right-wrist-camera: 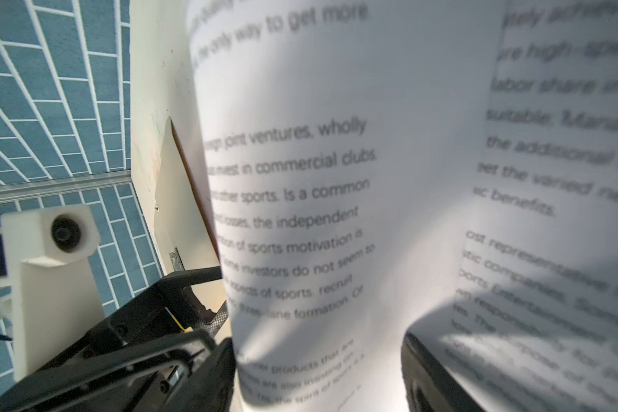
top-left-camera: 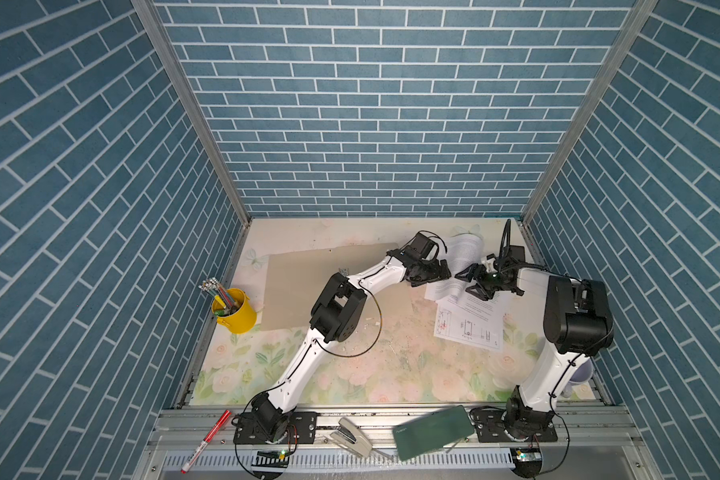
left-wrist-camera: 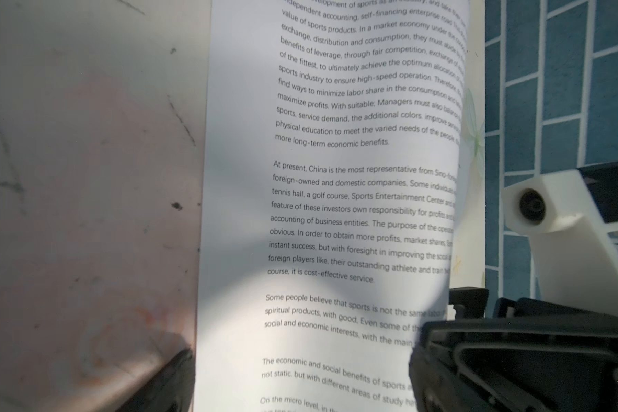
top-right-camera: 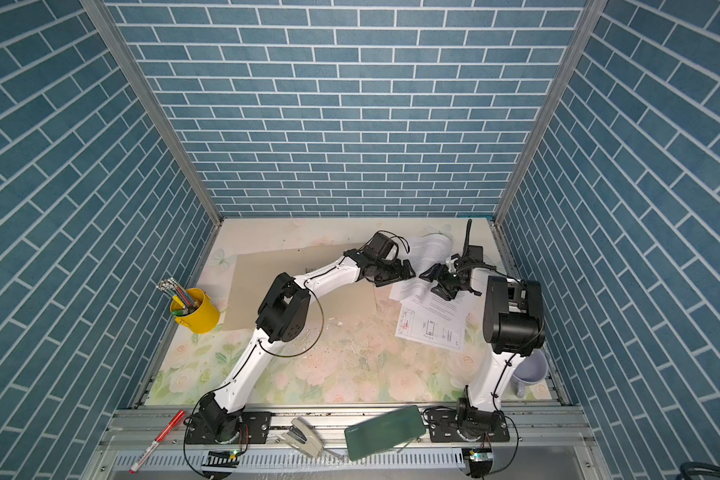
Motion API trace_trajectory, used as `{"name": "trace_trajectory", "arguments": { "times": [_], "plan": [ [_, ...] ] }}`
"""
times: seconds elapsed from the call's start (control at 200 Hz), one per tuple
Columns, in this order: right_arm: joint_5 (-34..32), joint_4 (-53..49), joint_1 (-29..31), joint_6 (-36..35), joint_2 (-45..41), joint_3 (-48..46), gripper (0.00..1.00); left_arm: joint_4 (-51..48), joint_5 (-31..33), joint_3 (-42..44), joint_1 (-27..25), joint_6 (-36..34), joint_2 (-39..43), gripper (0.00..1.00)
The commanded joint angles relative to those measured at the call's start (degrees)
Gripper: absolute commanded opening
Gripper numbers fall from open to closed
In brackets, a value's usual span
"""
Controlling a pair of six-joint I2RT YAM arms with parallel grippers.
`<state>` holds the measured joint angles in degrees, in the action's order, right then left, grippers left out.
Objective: Put the files into the folder
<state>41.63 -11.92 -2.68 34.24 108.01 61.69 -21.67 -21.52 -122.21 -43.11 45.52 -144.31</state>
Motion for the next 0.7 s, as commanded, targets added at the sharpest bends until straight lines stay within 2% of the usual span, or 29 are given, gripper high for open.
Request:
{"name": "trace_trajectory", "arguments": {
  "times": [0.0,0.23,0.575,0.695],
  "plan": [
    [1.5,-3.4,0.1,-1.1,1.6,2.9,0.72,-3.1,-0.5,-0.3,0.1,-1.0,0.5,0.94],
    [1.0,-8.1,0.1,-3.7,2.8,5.3,0.68,-1.9,-1.1,-0.2,0.0,-0.7,0.1,0.94],
    [-0.7,-8.7,0.1,-2.5,2.7,5.4,0.57,-2.9,-0.5,-0.5,0.1,-2.4,0.8,0.94],
    [-0.6,-8.2,0.0,-1.7,2.8,5.2,0.56,-4.2,0.5,-0.9,0.1,-4.2,1.3,0.94]
  ]
}}
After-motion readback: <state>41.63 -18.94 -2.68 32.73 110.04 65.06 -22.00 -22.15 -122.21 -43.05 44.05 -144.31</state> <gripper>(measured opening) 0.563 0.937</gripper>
